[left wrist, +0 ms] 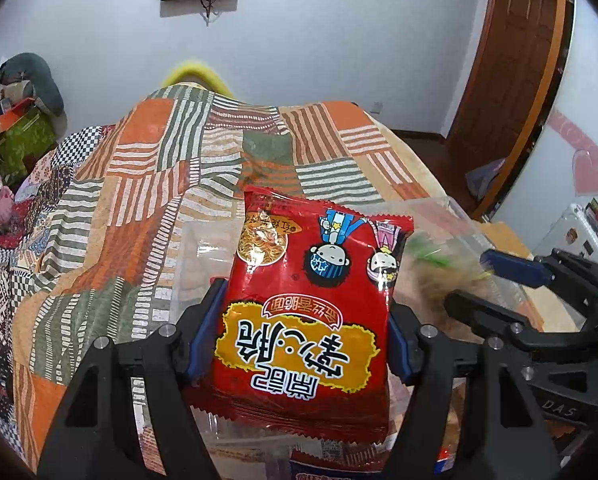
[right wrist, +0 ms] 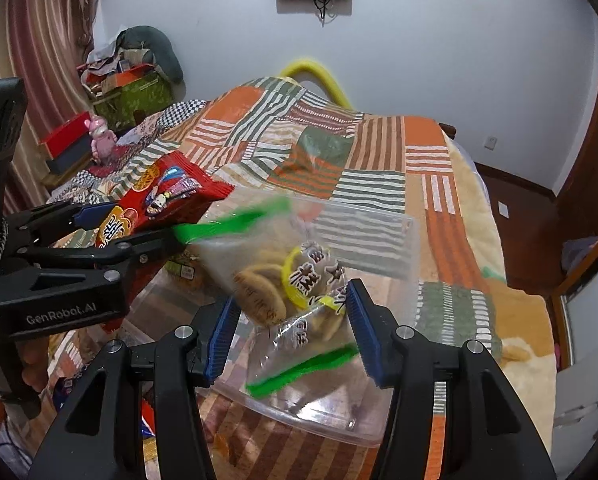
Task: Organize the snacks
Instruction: 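Lower both held bags into the clear box and open both tools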
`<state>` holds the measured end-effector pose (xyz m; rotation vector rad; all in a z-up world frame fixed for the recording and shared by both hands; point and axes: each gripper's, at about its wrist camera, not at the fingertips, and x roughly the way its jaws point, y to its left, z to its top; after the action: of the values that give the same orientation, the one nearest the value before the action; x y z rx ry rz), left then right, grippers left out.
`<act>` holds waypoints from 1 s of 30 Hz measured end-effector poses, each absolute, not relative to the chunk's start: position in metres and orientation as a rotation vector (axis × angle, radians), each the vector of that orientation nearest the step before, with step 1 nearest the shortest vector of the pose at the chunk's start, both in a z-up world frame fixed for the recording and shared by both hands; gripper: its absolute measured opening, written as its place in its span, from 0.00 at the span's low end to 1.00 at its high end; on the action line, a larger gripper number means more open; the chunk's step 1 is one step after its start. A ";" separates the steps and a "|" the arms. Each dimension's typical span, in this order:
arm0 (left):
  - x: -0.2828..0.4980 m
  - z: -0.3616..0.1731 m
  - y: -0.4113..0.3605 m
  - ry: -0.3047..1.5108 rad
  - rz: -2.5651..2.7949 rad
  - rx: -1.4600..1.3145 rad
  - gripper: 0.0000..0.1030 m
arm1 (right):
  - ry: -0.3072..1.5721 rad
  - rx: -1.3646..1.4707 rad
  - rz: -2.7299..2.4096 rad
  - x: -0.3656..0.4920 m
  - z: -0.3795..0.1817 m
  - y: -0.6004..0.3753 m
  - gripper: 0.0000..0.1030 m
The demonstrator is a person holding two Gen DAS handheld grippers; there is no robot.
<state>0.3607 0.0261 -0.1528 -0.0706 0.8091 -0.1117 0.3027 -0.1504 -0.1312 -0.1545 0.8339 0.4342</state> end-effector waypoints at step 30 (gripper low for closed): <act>0.197 -0.128 0.066 0.765 -0.089 -0.022 0.84 | 0.848 -0.096 0.461 0.207 -0.124 -0.146 0.76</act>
<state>0.1975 0.0664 -0.1277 -0.0220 0.7646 -0.0894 0.2075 -0.1460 -0.1238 -0.0959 0.8475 0.4612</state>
